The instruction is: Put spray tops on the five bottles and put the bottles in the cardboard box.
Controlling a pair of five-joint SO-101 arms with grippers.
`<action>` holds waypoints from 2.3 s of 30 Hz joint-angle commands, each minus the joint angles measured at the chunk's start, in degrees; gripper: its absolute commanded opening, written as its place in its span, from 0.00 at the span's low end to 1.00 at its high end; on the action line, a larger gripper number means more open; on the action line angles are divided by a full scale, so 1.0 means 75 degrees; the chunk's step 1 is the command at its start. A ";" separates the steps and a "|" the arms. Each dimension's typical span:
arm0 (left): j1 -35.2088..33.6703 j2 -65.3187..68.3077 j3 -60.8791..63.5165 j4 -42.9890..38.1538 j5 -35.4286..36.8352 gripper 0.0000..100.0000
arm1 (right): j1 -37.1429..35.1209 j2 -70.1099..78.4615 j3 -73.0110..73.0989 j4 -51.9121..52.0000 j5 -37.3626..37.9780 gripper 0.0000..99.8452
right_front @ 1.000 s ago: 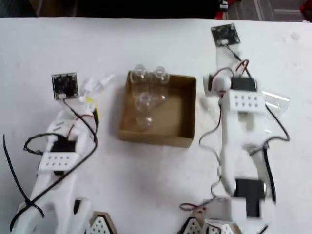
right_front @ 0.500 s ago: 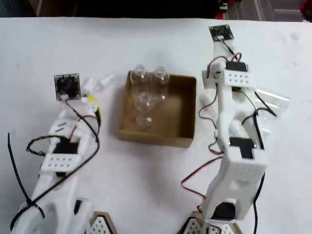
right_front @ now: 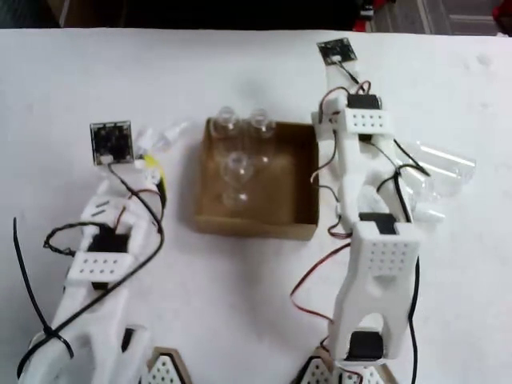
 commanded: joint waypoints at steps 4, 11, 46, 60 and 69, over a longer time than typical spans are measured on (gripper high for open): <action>0.0111 -0.0041 -0.0047 -0.0270 -0.0094 0.02 | -0.0568 -0.0100 -0.0258 0.0041 0.0070 0.04; 0.0111 -0.0029 -0.0047 -0.0270 -0.0105 0.02 | -0.0123 -0.0510 -0.0363 0.0299 0.0070 0.04; 0.0158 0.0018 -0.0047 -0.0223 -0.0117 0.02 | 0.4554 -0.3171 -0.1536 0.4624 0.5075 0.04; 0.0275 -0.0006 0.0152 -0.0703 -0.0633 0.02 | 0.2397 -0.1377 -0.1606 0.3065 0.6716 0.19; 0.0299 0.0006 0.0152 -0.0715 -0.0809 0.02 | 0.2632 -0.0486 -0.1618 0.2409 0.7689 0.18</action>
